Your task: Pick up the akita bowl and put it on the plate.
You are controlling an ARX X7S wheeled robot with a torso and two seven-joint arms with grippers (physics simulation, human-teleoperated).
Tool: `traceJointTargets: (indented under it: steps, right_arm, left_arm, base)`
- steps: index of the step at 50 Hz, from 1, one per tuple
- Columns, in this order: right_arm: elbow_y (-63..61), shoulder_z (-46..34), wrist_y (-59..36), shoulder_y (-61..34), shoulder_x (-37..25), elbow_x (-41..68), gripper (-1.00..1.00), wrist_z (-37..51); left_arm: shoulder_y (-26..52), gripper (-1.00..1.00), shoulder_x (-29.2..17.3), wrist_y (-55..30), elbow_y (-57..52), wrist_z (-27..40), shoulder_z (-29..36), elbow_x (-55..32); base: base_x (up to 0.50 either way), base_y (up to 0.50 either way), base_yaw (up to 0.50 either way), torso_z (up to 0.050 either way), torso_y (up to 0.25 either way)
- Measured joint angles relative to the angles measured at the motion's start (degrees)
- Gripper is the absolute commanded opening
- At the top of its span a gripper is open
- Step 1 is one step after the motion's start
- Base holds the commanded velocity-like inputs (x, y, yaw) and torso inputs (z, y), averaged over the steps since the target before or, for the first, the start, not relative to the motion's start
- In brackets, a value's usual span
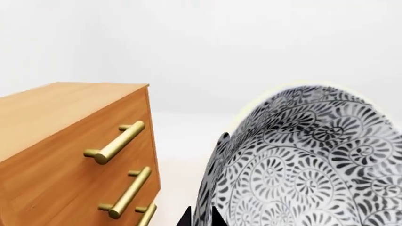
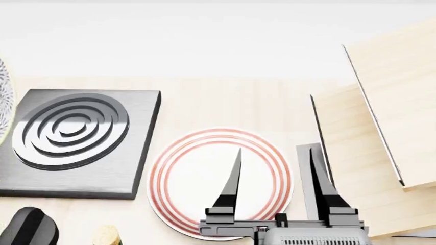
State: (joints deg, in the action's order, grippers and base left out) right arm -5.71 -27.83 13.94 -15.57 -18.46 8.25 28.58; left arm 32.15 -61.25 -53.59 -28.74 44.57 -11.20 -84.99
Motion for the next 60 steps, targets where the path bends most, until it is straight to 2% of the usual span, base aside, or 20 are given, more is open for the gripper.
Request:
traceJointTargets:
  steps: [22,47,60]
  right_arm:
    - [0.2,-0.1,0.3,0.1,-0.3,0.2,1.0,0.2]
    - [1.1,-0.2,1.2,0.1,-0.5,0.9,1.0,0.1]
    - [1.6,-0.1,1.5,0.1,-0.7,1.2,1.0,0.2]
  left_arm:
    - [18.2,-1.0,10.4,2.9,10.4,-6.2,12.3,9.1]
    - [30.8,-1.0,25.3,10.1,28.6,-15.3,22.3,20.2]
    - [36.0,-1.0,31.6,12.6,38.3,-19.5,26.1,23.9]
  base:
    - [0.0,0.0,0.0,0.0,0.0]
    - [0.0,0.0,0.0,0.0,0.0]
    - [0.0,0.0,0.0,0.0,0.0]
